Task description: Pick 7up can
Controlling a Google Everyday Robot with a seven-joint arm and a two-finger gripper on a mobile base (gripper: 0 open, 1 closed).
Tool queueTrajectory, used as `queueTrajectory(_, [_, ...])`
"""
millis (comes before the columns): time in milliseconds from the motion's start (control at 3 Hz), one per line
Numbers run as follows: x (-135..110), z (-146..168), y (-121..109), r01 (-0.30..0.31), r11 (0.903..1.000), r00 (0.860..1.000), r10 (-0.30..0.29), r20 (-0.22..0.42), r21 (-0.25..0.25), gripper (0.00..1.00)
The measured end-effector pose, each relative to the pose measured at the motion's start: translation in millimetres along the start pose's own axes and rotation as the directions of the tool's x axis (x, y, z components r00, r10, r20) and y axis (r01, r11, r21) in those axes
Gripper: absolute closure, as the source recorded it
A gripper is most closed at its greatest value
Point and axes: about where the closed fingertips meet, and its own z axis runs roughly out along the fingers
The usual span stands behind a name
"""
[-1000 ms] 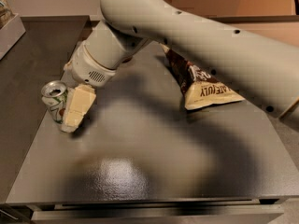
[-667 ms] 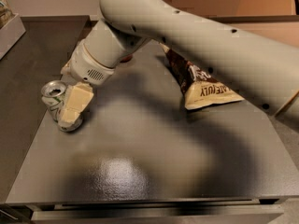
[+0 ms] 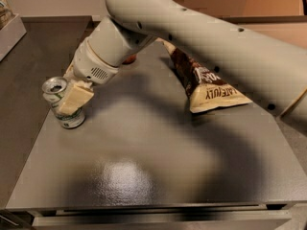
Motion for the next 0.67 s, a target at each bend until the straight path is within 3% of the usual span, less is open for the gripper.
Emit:
queueTrajectory(333, [-4.4,-18.2,-7.1,-0.021,0.9997,1.0,0.021,-0.005,0.01,0.86])
queueTrajectory(667, [-11.1,-49.3,-19.1,-0.039,0.9989,0.999,0.039,-0.016,0.027,1.0])
